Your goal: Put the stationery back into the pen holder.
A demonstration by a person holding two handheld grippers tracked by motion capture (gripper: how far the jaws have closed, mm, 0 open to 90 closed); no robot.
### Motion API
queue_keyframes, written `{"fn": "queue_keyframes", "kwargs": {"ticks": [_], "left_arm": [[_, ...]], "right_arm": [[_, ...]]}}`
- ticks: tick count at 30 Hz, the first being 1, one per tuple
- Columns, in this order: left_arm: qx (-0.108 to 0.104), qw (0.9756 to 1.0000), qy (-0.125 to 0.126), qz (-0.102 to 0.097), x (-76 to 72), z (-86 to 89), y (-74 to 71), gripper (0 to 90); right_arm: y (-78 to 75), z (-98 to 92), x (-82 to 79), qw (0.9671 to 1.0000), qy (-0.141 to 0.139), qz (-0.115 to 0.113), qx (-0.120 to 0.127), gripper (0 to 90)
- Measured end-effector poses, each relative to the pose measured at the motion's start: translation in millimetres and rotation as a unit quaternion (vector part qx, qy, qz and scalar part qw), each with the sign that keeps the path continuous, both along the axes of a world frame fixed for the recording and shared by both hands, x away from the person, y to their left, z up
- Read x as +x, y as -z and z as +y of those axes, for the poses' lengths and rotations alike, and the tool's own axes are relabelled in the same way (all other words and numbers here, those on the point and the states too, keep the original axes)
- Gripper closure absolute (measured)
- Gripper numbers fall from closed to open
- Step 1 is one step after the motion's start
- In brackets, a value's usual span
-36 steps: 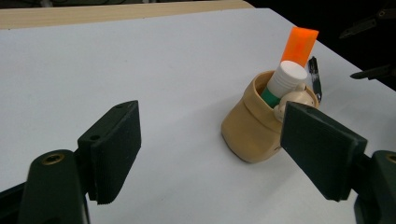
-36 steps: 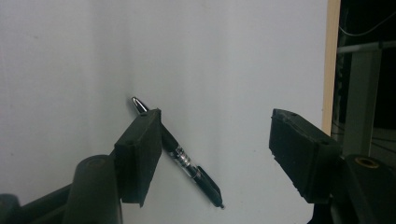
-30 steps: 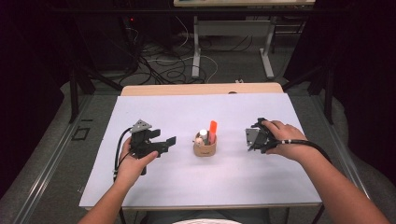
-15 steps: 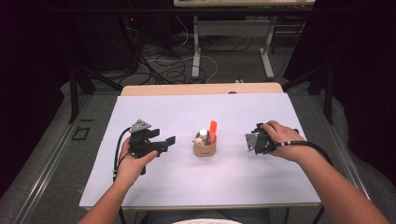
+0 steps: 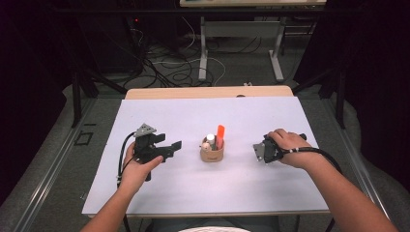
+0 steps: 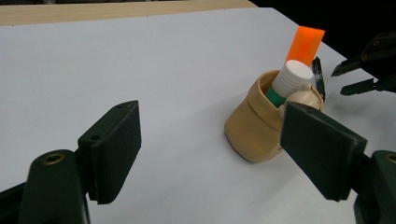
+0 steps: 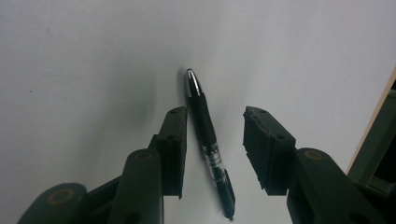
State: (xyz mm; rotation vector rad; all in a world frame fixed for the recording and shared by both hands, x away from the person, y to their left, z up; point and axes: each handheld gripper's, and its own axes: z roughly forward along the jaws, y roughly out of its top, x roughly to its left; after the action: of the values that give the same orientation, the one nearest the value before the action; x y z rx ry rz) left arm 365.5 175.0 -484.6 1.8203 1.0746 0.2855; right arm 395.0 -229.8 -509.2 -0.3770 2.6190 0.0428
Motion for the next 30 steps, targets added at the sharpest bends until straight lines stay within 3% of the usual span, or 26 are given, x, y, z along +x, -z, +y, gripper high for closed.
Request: {"fn": "queue_keyframes", "kwargs": {"ticks": [3,4,6,11,12,14,15,18,19,20,22,30], "left_arm": [[0.002,1.0000,-0.001,-0.001,0.6,0.1,0.8,21.3],[0.001,1.0000,-0.001,-0.001,0.7,-0.1,1.1,21.3],[0.002,1.0000,-0.001,0.000,0.7,-0.1,1.3,21.3],[0.000,1.0000,-0.001,0.000,1.1,0.1,1.8,21.3],[0.002,1.0000,-0.001,-0.001,1.3,0.4,1.7,21.3],[0.002,1.0000,-0.001,0.000,1.3,0.5,1.6,21.3],[0.002,1.0000,-0.001,0.000,1.4,0.5,1.5,21.3],[0.001,1.0000,-0.001,0.001,1.3,0.1,1.4,21.3],[0.002,1.0000,0.000,0.003,1.3,0.3,1.1,21.3],[0.003,1.0000,0.000,0.000,1.4,0.4,1.1,21.3],[0.002,1.0000,-0.001,0.000,1.3,0.4,1.2,21.3],[0.001,1.0000,-0.003,0.000,1.3,0.9,1.4,21.3]], "right_arm": [[4.3,1.6,1.6,0.9995,-0.025,-0.002,-0.022,62.8],[5.8,1.4,0.3,0.9997,-0.016,-0.001,-0.019,63.5],[8.3,2.8,2.0,0.9993,-0.032,-0.005,-0.020,64.7],[13.9,4.1,2.9,0.9985,-0.039,-0.002,-0.038,66.6],[17.7,2.7,3.2,0.9985,-0.049,-0.019,-0.018,66.7],[15.7,4.3,3.9,0.9978,-0.044,-0.001,-0.049,67.3],[18.1,3.1,4.5,0.9981,-0.049,-0.010,-0.034,67.4],[17.5,3.9,5.5,0.9976,-0.042,-0.001,-0.054,68.0],[21.1,2.7,6.8,0.9977,-0.055,-0.017,-0.035,68.4],[21.6,2.7,6.8,0.9979,-0.053,-0.014,-0.036,68.6],[19.0,5.3,8.0,0.9969,-0.046,0.008,-0.063,69.0],[23.7,6.9,8.7,0.9956,-0.060,0.001,-0.072,71.6]]}}
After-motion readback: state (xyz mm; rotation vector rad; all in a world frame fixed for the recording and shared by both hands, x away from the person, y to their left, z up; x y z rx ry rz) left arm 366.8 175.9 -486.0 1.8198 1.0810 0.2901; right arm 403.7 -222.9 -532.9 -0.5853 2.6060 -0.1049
